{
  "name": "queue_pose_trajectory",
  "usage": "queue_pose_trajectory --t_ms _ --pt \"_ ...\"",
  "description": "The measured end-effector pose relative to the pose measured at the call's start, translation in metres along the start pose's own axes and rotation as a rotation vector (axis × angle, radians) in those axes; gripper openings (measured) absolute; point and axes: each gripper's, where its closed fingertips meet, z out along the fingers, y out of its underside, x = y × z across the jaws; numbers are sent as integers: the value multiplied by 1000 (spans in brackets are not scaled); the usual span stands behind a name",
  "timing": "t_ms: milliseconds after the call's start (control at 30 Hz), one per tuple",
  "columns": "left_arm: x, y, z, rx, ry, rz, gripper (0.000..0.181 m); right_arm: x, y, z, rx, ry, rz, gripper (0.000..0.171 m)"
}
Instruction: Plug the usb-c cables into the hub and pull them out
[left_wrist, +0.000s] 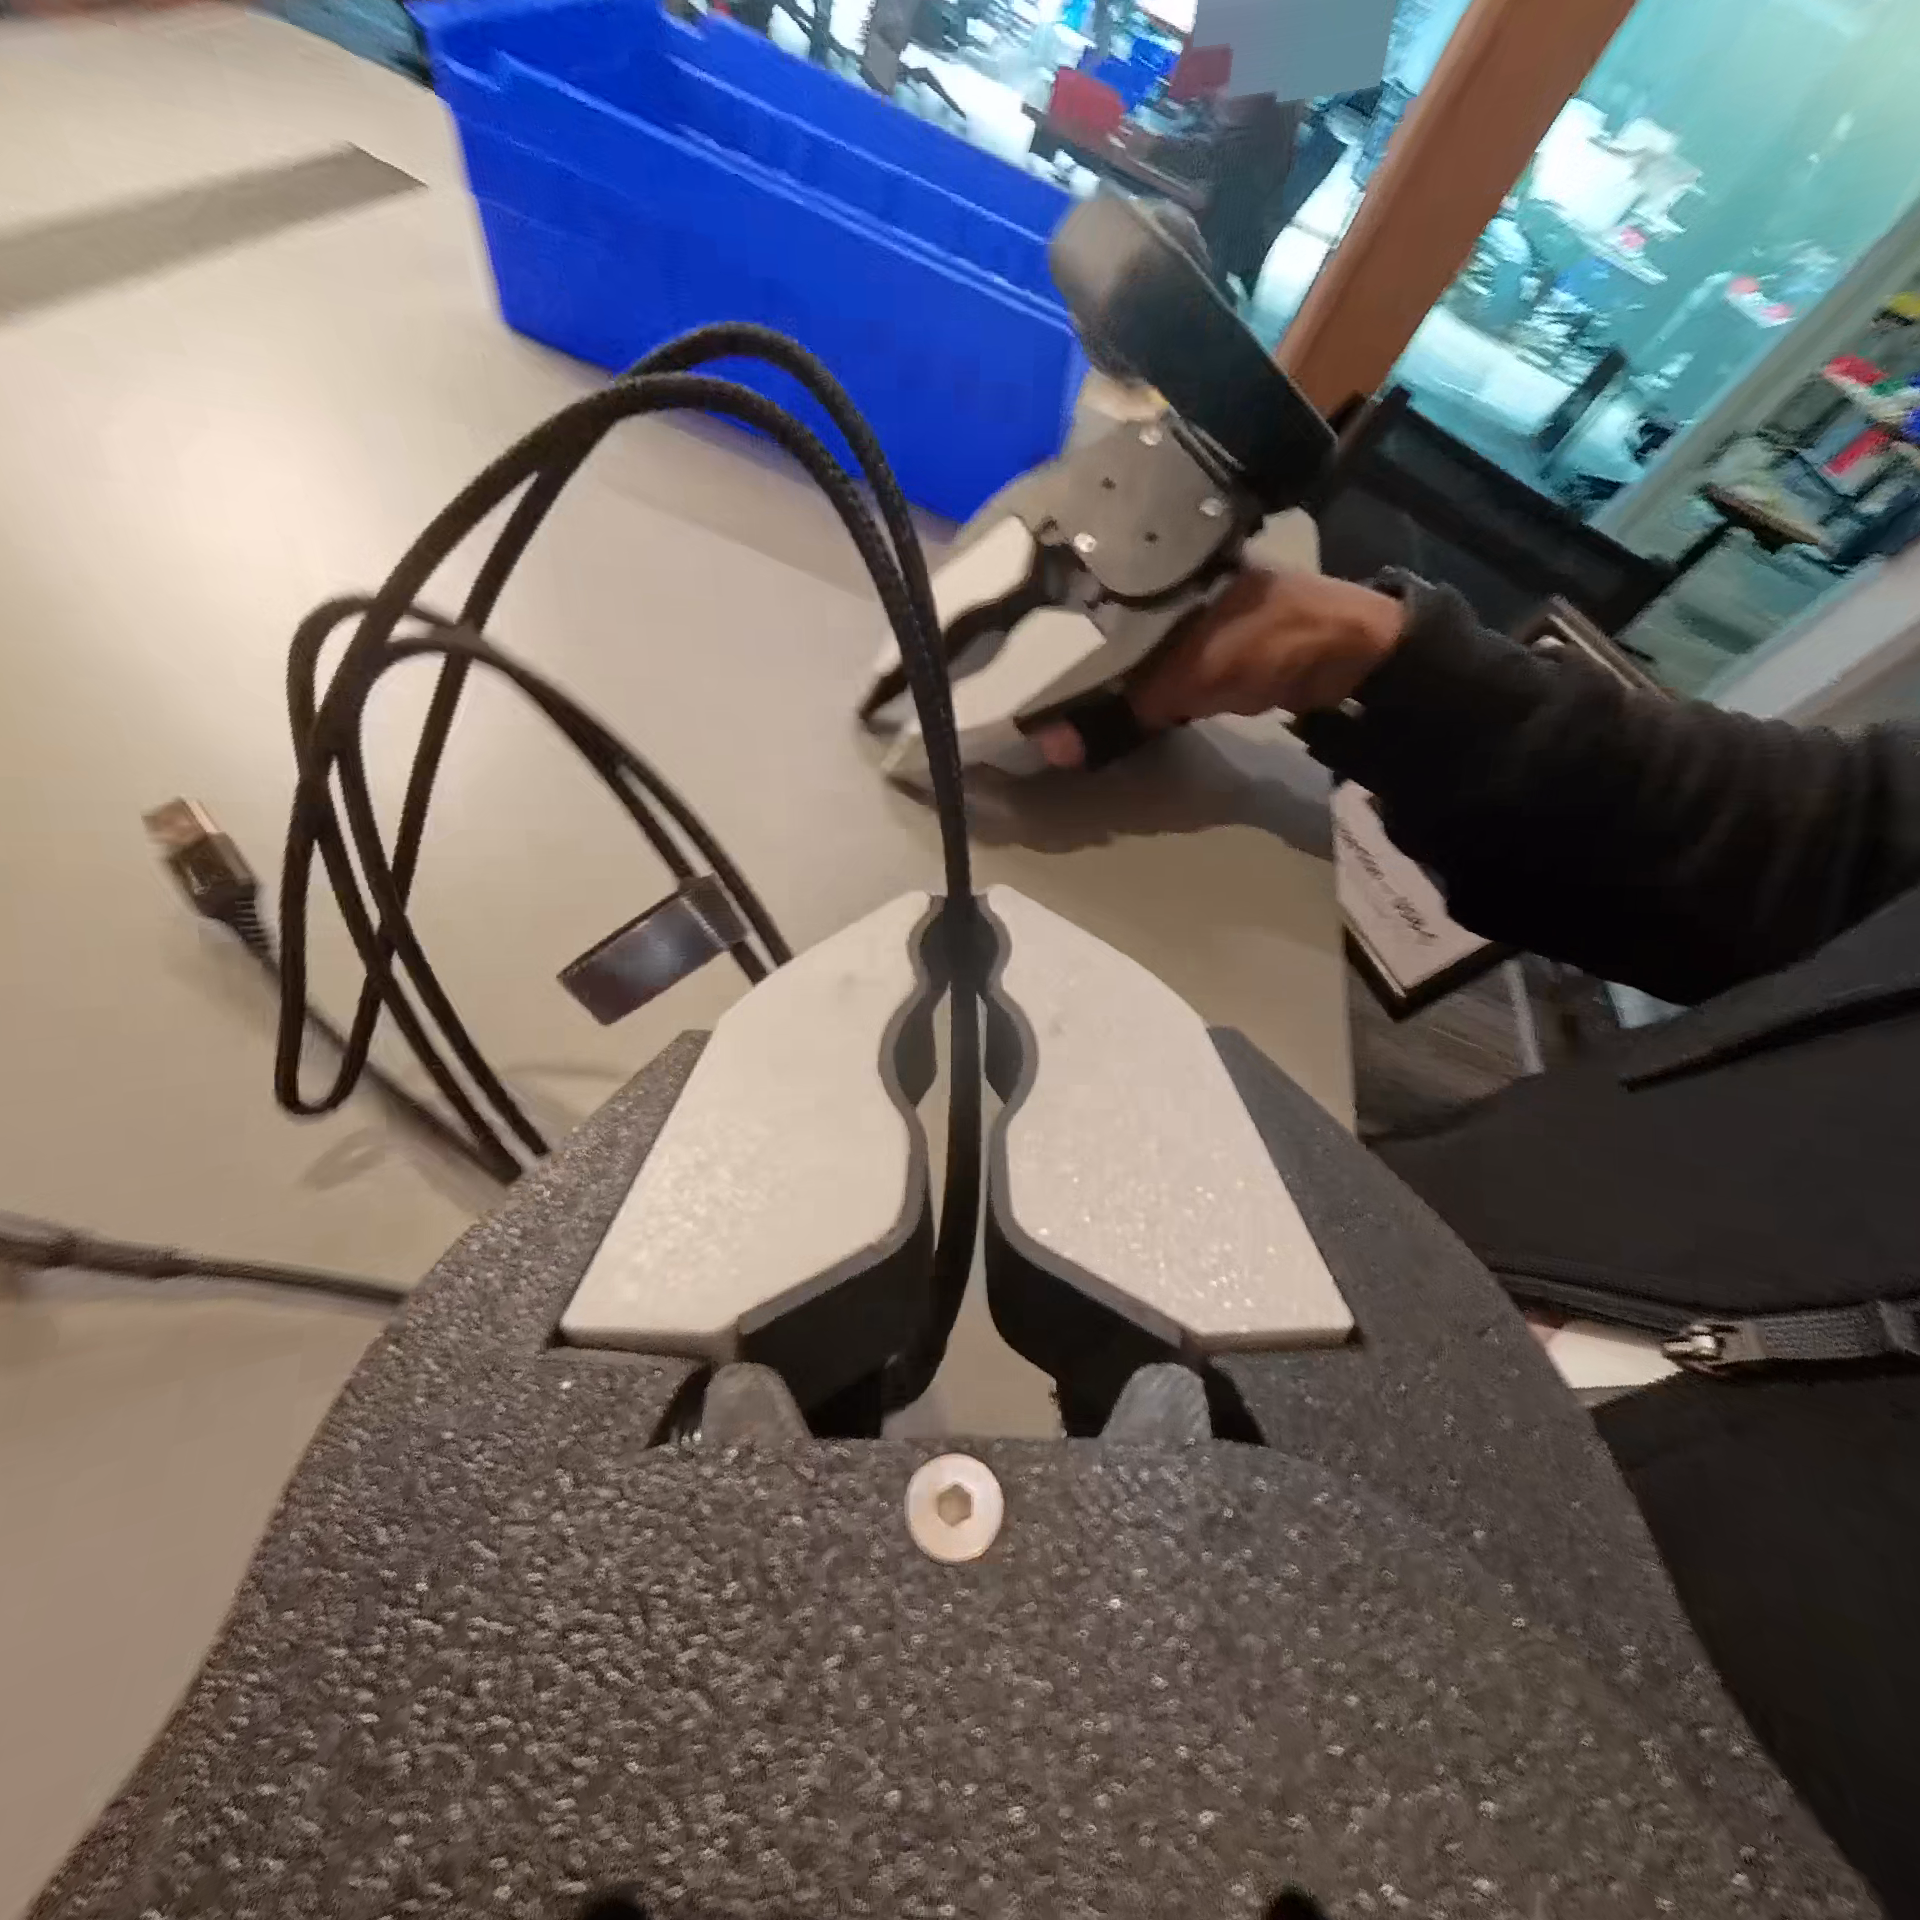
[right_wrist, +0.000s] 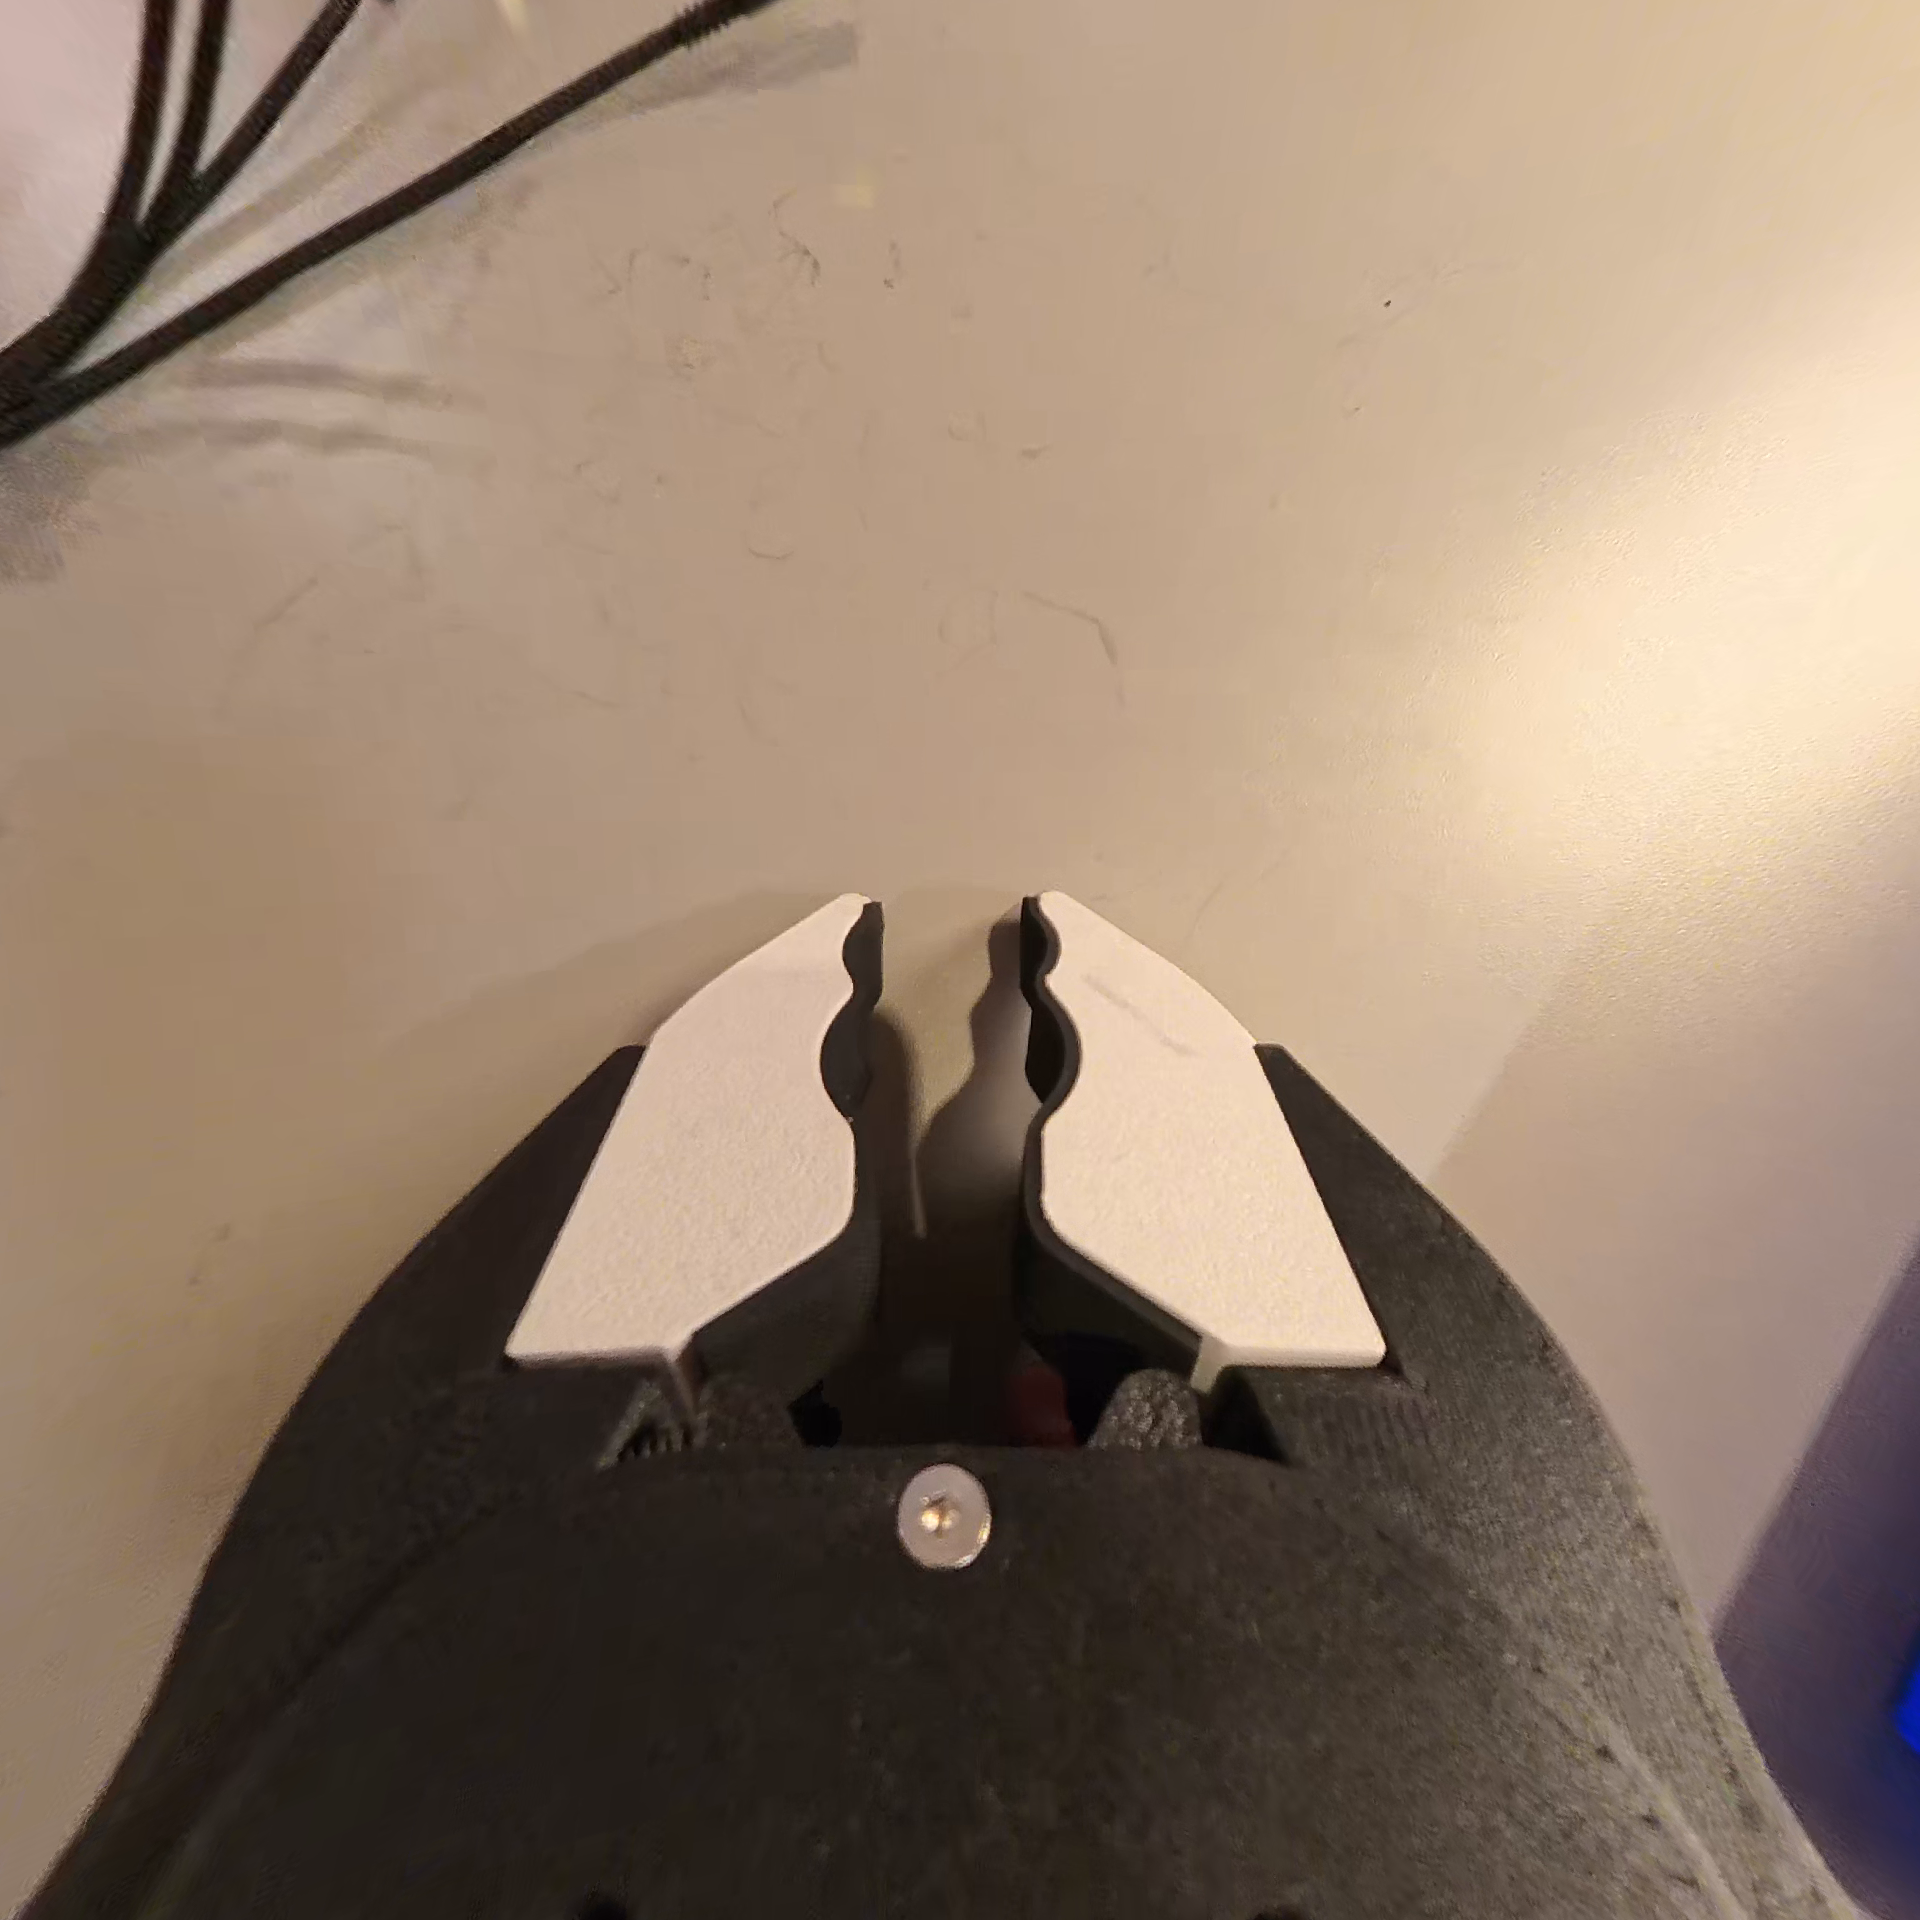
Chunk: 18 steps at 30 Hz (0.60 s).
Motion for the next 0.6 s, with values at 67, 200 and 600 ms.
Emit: queue_pose_trajectory --t_ms 67,200,600 --pt "10 15 15 -54 50 -9 5 0 0 0 -1 -1 4 25" --pt "12 26 29 -92 46 -15 7 1 0 0 -1 -3 10 25" --pt "-35 -8 -102 135 -114 -103 24 1 0 0 -1 -3 11 25"
